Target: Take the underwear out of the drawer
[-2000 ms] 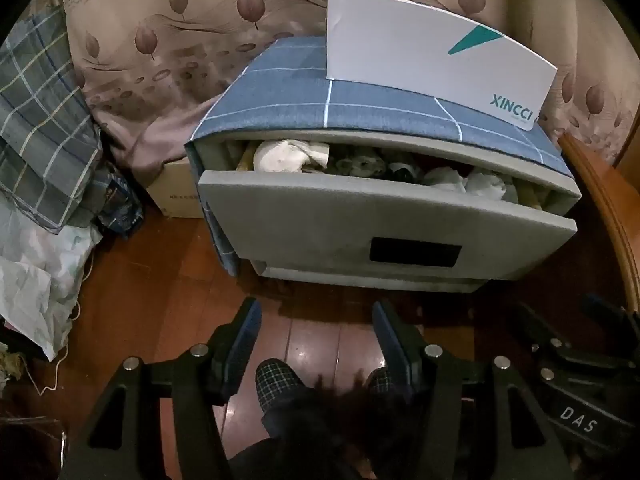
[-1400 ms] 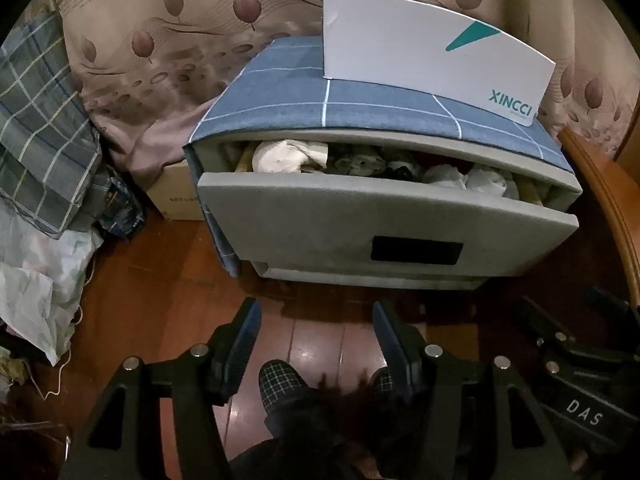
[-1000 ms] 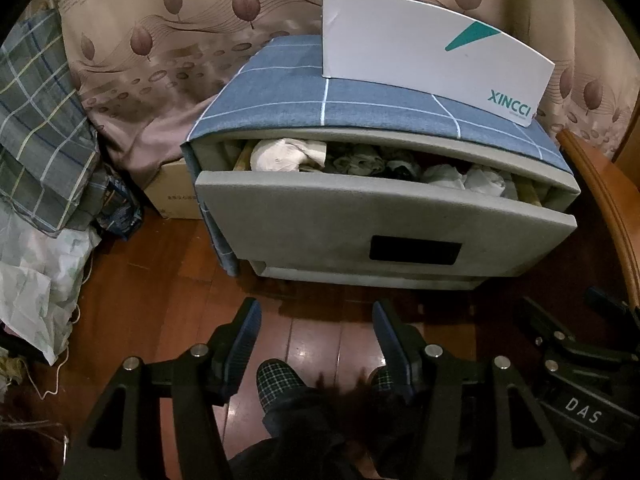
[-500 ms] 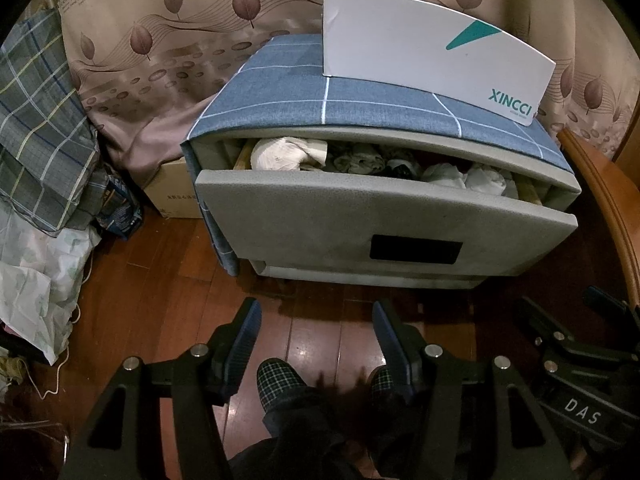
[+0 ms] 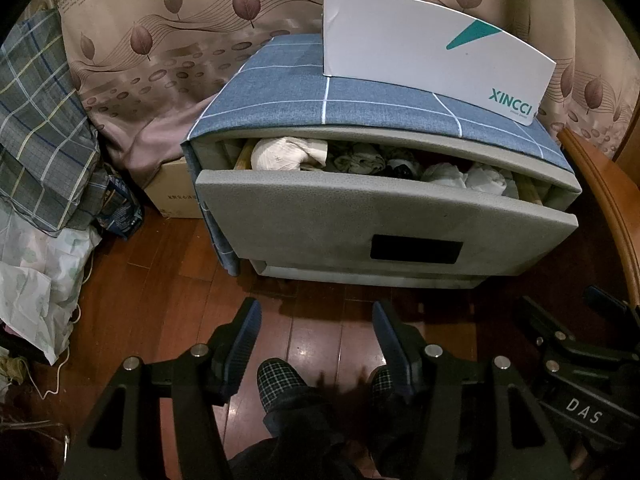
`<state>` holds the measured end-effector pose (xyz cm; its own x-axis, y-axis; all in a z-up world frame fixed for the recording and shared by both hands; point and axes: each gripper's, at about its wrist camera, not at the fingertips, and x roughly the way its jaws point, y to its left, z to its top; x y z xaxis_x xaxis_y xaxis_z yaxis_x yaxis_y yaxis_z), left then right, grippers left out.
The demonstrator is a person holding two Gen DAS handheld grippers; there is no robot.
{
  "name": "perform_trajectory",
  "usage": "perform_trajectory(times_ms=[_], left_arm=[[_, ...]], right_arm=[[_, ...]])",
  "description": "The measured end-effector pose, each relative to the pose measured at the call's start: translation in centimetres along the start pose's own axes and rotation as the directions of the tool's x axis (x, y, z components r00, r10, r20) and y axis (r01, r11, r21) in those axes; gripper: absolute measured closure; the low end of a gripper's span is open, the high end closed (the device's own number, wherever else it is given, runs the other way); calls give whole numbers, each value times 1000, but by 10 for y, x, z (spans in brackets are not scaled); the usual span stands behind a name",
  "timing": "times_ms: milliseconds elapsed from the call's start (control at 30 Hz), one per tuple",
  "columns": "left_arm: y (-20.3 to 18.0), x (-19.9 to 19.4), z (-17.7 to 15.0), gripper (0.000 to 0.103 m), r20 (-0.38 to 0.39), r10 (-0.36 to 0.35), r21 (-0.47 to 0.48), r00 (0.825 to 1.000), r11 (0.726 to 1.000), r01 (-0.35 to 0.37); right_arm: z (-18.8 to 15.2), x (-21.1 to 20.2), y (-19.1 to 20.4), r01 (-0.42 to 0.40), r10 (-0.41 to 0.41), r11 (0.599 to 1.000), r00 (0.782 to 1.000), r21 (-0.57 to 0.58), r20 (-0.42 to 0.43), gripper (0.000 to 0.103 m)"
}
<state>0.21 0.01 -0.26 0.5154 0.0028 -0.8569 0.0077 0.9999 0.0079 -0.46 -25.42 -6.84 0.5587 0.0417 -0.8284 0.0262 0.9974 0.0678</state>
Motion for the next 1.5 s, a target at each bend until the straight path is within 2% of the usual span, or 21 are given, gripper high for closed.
perform_trajectory(times_ms=[1500], left_arm=[[2, 0, 1, 44, 7, -9, -19, 1000, 1000, 9]], right_arm=[[0, -3, -2, -20, 20, 1000, 1000, 15, 12, 1]])
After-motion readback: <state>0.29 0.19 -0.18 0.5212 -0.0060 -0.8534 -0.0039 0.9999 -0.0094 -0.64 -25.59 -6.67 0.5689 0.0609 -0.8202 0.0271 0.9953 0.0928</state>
